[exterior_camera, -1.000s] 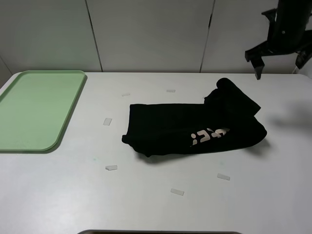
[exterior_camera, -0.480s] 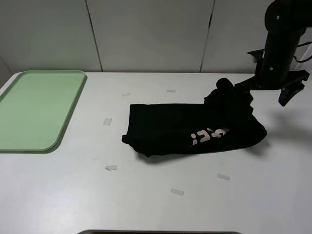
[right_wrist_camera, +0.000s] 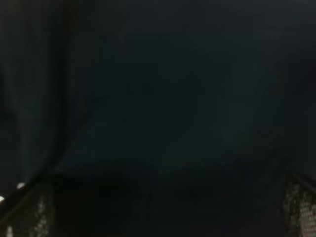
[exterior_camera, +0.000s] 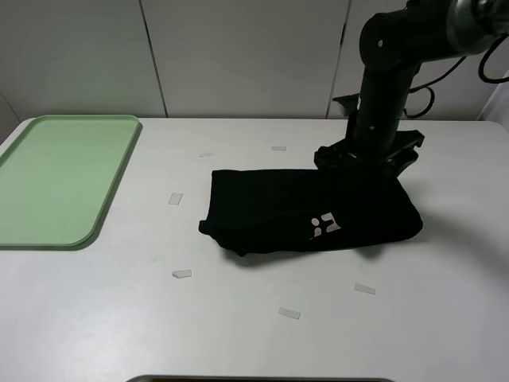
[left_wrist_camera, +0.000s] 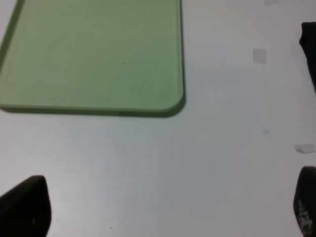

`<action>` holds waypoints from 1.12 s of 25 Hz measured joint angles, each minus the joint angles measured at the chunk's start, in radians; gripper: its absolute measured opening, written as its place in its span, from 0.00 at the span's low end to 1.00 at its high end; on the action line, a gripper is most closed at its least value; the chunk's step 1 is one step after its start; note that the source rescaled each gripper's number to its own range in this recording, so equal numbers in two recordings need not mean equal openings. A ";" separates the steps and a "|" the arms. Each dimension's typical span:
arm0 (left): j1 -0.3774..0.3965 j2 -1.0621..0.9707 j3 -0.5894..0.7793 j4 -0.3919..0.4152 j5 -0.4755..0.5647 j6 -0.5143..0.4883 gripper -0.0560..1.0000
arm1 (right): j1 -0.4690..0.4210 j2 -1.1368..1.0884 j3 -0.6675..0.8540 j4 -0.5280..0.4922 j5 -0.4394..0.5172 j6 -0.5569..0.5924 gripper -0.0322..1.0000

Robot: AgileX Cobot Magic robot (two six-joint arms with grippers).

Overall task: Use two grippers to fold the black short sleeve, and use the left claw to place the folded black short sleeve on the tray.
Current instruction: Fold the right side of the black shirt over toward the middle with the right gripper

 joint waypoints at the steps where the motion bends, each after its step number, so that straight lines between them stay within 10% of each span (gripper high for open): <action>1: 0.000 0.000 0.000 0.000 0.000 0.000 0.98 | 0.007 0.022 0.000 0.008 -0.009 0.000 1.00; 22: 0.000 0.000 0.000 0.000 0.000 0.000 0.98 | 0.023 -0.079 -0.001 0.046 -0.050 -0.003 1.00; 28: 0.000 0.000 0.000 0.000 0.000 0.000 0.98 | 0.014 -0.182 -0.001 -0.077 -0.014 0.028 1.00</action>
